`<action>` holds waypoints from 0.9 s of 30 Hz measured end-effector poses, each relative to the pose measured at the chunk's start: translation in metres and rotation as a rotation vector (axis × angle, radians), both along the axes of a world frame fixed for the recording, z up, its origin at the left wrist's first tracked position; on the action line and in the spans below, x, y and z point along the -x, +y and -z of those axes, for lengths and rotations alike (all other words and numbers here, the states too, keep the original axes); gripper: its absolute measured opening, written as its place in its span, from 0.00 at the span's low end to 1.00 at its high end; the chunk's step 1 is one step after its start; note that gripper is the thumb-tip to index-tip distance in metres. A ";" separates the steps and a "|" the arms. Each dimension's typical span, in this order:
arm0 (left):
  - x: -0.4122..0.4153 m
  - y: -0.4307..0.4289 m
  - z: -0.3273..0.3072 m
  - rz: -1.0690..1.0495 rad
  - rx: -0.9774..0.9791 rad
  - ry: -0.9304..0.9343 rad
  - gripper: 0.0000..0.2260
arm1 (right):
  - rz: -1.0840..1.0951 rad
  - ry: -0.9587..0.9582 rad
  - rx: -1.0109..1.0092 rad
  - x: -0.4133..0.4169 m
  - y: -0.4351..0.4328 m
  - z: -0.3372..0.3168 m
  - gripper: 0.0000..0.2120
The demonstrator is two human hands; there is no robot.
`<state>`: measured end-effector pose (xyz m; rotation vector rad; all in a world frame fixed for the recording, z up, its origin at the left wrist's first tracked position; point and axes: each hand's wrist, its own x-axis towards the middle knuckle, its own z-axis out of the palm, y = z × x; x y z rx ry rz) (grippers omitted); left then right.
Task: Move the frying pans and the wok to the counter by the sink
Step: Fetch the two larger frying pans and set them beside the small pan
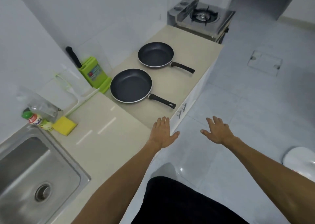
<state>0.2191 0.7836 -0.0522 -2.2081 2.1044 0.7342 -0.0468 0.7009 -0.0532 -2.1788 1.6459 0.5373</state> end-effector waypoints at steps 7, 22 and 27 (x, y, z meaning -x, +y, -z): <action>0.017 -0.093 0.003 -0.297 -0.014 0.073 0.41 | -0.113 0.015 -0.067 -0.006 -0.093 0.011 0.38; 0.010 -0.224 0.046 -0.876 -0.386 0.002 0.37 | -0.156 0.024 -0.036 -0.007 -0.335 0.017 0.37; 0.003 -0.234 0.053 -0.980 -0.351 0.089 0.34 | -0.210 0.025 -0.096 -0.034 -0.370 0.025 0.37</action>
